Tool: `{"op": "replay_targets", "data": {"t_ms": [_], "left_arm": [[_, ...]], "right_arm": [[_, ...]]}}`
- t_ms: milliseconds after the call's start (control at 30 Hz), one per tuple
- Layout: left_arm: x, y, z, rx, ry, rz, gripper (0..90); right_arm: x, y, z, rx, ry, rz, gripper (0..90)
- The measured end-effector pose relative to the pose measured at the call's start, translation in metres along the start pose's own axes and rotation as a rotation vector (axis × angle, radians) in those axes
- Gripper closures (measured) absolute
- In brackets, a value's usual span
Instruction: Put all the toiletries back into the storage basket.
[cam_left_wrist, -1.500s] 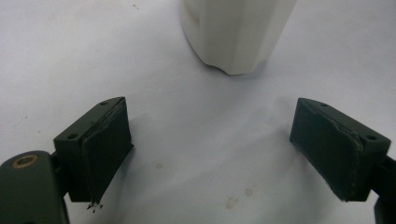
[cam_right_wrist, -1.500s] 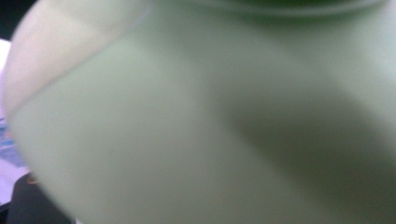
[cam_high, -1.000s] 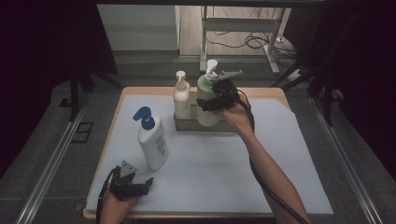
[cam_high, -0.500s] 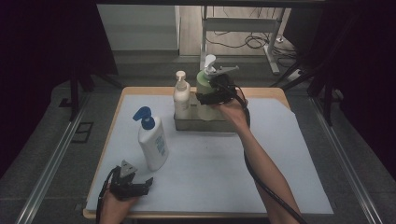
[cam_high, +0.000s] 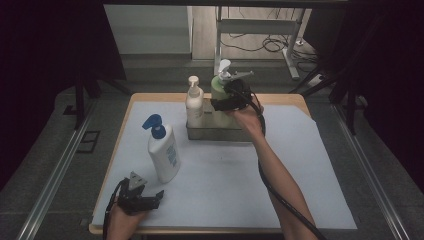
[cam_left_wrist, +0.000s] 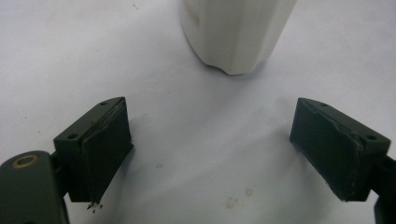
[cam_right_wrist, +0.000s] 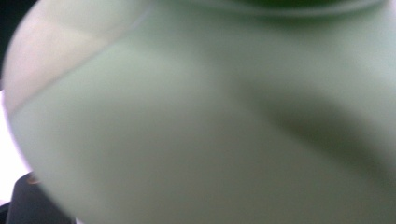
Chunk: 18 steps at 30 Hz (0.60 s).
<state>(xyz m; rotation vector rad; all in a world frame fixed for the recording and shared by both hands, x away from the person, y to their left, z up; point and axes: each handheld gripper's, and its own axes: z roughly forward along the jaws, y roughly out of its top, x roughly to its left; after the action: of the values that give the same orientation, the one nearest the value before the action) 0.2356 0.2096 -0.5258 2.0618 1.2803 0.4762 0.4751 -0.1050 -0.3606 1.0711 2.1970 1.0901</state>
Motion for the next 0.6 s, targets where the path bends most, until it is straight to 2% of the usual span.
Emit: {"op": "replay_targets", "data": {"t_ms": [600], "left_arm": [[0.000,0.000,0.000,0.000,0.000,0.000,12.1]], "right_arm": [[0.000,-0.018,0.015,0.041,0.024,0.008,13.1]]}}
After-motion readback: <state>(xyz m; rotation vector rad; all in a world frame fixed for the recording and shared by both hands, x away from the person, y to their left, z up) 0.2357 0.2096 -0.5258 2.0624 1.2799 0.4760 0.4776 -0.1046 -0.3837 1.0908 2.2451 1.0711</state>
